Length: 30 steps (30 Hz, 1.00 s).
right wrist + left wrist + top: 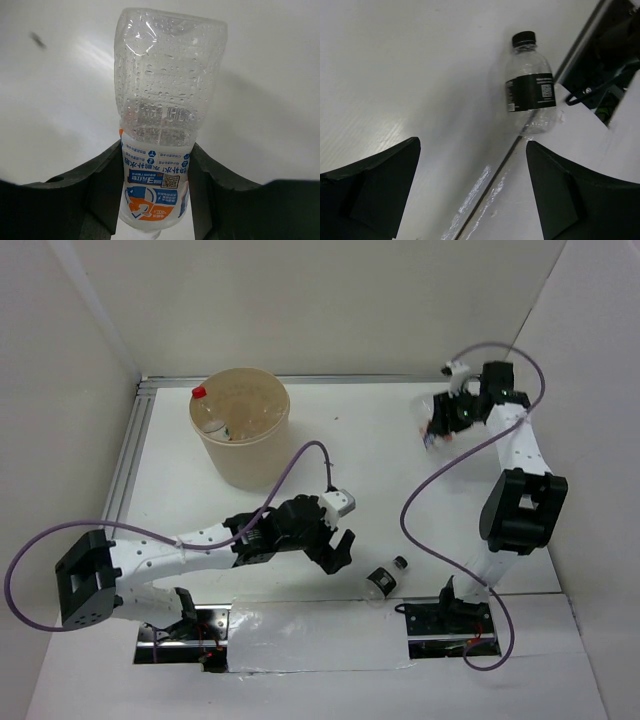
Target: Put the plastic bottles in the bin
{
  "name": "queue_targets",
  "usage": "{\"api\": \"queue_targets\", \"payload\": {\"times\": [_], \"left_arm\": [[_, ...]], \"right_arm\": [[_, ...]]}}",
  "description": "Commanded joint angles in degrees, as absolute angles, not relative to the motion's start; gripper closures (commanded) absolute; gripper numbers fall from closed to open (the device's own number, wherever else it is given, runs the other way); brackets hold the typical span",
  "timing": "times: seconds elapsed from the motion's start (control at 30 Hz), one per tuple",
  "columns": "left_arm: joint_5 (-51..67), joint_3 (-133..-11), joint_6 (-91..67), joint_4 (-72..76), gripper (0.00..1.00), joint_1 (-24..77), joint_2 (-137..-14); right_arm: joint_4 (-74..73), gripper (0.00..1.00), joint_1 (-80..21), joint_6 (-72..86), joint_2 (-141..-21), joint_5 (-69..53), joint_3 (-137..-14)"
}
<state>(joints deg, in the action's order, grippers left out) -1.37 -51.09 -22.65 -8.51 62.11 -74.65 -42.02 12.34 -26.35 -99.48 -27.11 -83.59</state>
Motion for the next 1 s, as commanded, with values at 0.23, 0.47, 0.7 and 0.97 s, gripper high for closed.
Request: {"api": "queue_targets", "payload": {"times": [0.23,0.47,0.7,0.97], "left_arm": [[5.1,-49.3,-22.0,3.4,0.00,66.5,-82.3],[3.8,-46.2,-24.6,3.9,0.00,68.3,-82.8],[1.5,-44.4,-25.1,3.3,0.00,69.5,-82.8],[0.4,-50.2,-22.3,3.3,0.00,69.5,-85.8]], "right_arm": [[-13.1,0.81,-12.5,-23.9,-103.0,-53.7,-110.4],[7.0,0.80,-25.1,-6.0,-119.5,-46.0,-129.4],[7.0,0.48,-31.2,3.9,-133.3,-44.6,-144.0],[3.5,0.00,-29.4,2.5,-129.1,-43.5,-140.5]]}}
